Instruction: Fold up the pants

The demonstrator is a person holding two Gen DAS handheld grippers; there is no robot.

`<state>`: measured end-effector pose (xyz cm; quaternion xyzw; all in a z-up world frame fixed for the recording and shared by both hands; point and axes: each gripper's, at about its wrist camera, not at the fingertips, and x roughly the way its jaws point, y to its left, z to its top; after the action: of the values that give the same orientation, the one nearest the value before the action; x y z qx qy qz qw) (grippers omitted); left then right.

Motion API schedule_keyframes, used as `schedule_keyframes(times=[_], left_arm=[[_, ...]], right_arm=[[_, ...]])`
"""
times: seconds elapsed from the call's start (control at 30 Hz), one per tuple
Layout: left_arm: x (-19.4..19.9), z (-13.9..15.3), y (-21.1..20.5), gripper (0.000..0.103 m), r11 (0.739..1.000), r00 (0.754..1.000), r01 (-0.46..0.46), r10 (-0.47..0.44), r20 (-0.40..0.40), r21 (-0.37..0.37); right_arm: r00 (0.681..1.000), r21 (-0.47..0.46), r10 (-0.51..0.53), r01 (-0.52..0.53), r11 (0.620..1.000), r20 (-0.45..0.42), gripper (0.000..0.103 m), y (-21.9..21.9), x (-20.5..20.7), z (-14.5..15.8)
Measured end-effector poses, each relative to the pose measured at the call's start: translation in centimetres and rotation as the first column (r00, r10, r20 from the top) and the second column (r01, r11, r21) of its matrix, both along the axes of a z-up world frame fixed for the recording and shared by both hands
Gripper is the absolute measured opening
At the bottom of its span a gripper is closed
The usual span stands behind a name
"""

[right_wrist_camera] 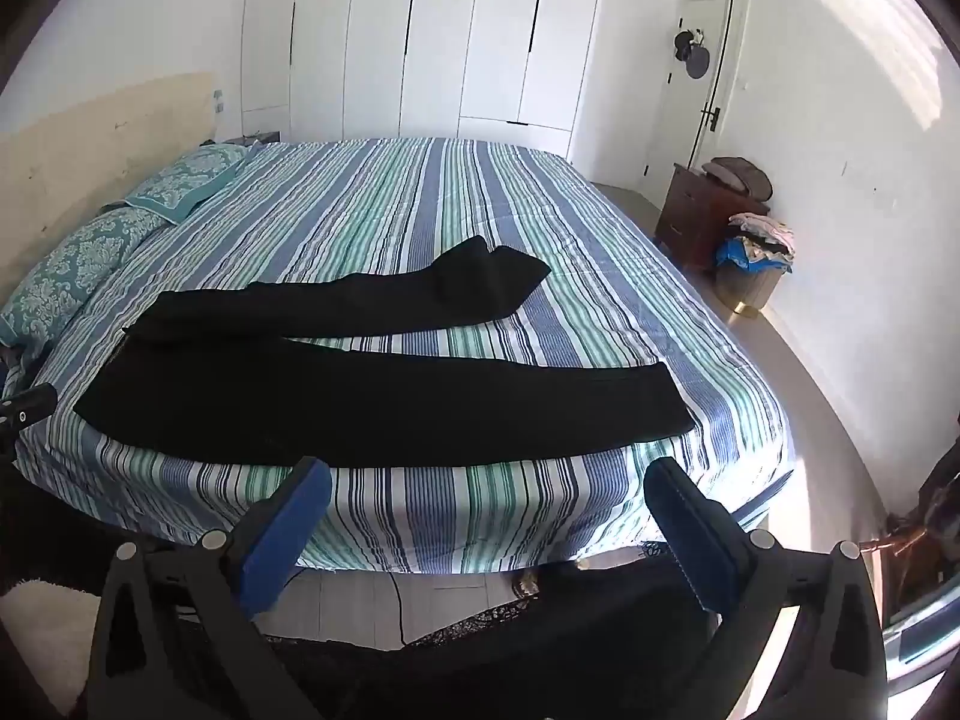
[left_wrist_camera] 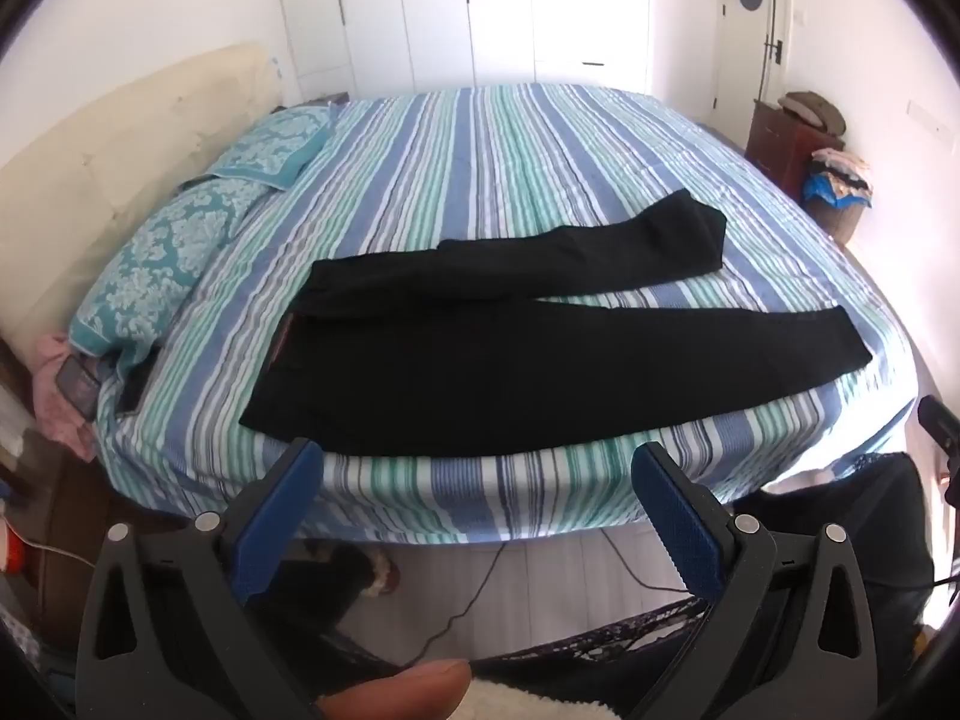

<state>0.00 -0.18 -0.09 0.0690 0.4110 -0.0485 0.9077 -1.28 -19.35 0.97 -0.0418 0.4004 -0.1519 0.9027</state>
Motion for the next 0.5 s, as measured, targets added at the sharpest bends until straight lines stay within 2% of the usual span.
schedule_keyframes(times=[0.17, 0.5], left_arm=[[-0.3, -0.4, -0.3, 0.103, 1.0, 1.0, 0.015, -0.015, -0.001, 0.008], [-0.5, 0.0, -0.1, 0.103, 1.0, 1.0, 0.022, -0.022, 0.006, 0.008]], right_arm=[[1.0, 0.006, 0.011, -0.011, 1.0, -0.005, 0.103, -1.4, -1.7, -0.3], [0.999, 0.009, 0.022, -0.021, 1.0, -0.027, 0.103, -0.9, -0.8, -0.8]])
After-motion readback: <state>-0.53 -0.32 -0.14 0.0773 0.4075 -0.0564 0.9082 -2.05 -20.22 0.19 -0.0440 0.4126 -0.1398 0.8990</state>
